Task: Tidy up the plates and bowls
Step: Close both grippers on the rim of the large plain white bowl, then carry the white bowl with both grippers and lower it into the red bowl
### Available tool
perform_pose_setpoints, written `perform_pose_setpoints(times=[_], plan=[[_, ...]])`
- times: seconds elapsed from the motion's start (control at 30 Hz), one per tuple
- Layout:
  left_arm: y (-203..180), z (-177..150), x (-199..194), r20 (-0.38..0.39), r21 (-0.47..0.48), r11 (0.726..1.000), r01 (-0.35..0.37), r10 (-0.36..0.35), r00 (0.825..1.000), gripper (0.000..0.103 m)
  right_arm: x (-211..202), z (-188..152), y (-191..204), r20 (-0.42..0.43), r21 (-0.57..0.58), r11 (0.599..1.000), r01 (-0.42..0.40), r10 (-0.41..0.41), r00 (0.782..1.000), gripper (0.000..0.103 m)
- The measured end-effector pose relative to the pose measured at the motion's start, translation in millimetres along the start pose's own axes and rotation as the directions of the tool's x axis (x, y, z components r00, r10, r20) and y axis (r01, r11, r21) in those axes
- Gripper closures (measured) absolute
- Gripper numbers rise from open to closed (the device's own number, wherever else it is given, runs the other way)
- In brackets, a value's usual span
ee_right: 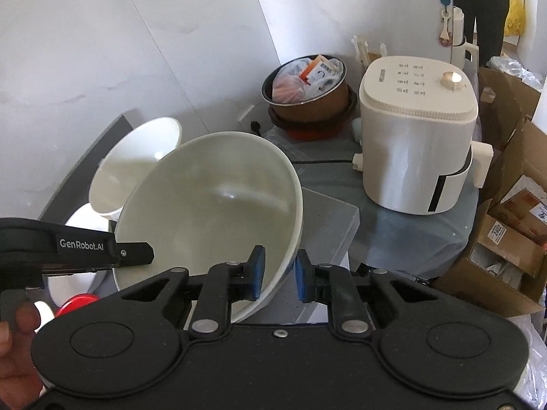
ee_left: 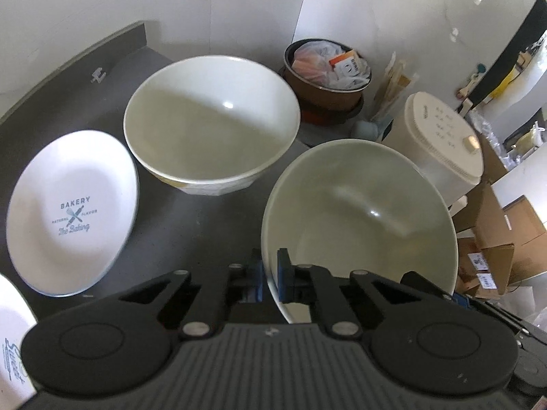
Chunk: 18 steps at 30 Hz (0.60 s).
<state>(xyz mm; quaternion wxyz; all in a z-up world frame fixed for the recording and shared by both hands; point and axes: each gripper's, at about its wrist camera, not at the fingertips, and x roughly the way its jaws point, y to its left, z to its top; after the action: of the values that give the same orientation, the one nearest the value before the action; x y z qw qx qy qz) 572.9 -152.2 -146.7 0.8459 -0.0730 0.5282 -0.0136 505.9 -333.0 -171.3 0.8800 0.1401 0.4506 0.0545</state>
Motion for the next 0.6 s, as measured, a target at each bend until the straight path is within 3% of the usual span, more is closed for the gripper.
perform_pose_setpoints(times=[0.6], plan=[[3.2, -21.9, -77.3, 0.131, -0.075, 0.997, 0.031, -0.021, 0.991, 0.096, -66.6, 9.5, 13.7, 0.120, -0.088, 0.992, -0.086, 0.097, 0.988, 0.084]])
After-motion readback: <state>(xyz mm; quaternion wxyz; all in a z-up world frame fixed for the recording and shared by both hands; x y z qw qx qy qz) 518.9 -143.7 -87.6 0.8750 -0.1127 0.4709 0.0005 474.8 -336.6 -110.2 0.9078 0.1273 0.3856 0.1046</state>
